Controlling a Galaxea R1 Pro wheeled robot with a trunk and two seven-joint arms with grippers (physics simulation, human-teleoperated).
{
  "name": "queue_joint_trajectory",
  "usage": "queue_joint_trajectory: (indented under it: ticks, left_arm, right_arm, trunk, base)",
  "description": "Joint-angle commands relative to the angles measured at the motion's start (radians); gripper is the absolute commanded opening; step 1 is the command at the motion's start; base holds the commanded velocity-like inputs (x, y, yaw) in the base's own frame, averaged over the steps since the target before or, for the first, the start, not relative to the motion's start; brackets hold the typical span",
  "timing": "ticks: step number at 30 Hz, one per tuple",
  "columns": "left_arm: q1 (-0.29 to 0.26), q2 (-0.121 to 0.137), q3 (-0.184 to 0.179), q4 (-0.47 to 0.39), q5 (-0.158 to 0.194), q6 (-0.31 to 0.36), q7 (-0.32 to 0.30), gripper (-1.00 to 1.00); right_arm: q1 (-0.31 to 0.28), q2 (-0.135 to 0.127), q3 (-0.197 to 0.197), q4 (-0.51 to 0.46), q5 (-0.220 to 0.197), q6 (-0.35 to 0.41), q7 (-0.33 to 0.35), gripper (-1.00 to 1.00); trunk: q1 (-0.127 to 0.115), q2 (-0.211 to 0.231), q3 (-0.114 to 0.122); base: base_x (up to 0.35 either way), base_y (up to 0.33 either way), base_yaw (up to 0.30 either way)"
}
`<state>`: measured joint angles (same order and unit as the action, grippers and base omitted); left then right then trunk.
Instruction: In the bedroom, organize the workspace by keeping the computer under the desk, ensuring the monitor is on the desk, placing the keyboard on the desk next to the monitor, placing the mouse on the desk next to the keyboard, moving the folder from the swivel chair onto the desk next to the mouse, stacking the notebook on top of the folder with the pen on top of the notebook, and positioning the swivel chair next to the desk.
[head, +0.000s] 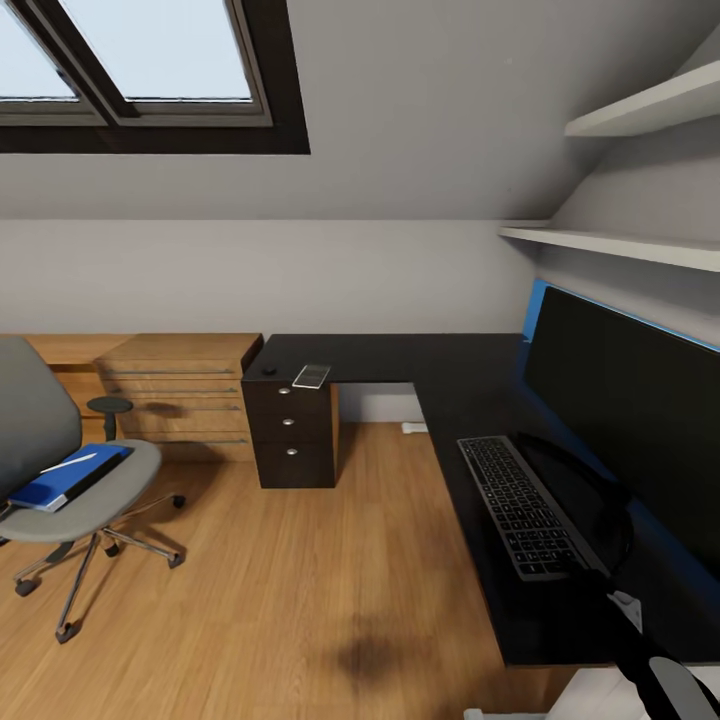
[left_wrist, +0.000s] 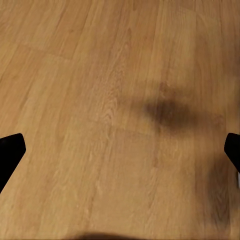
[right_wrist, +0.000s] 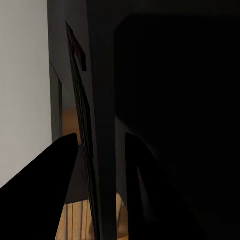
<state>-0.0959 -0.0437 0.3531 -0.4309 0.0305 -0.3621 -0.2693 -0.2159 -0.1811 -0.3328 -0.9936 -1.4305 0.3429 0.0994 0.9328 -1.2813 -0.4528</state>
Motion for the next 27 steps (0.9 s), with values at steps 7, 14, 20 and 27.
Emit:
queue_joint_trajectory:
  ticks: [7, 14, 20, 27]
  left_arm:
    - [-0.001, -0.001, 0.007, 0.0, 0.004, 0.0, -0.01, 1.0]
    - [-0.001, -0.001, 0.007, 0.0, 0.004, 0.0, -0.01, 1.0]
    - [0.0, -0.001, 0.007, 0.0, 0.003, 0.0, -0.01, 1.0]
    - [-0.001, -0.001, 0.008, 0.0, 0.003, 0.0, -0.01, 1.0]
  right_arm:
    - [0.0, 0.0, -0.003, 0.003, 0.014, 0.002, -0.014, -1.0]
    - [0.0, 0.0, -0.003, 0.003, 0.014, 0.001, -0.014, -1.0]
    - [0.0, 0.001, -0.003, 0.003, 0.015, -0.003, -0.014, -1.0]
    - [0.0, 0.002, -0.003, 0.003, 0.015, -0.004, -0.015, -1.0]
  trunk:
    - [0.0, 0.0, -0.001]
    - [0.0, 0.0, -0.001]
    - [0.0, 0.0, -0.001]
    - [0.0, 0.0, -0.001]
  base:
    - [0.011, -0.01, 0.0]
    - [0.0, 0.0, 0.0]
    - [0.0, 0.0, 0.0]
    - [0.0, 0.0, 0.0]
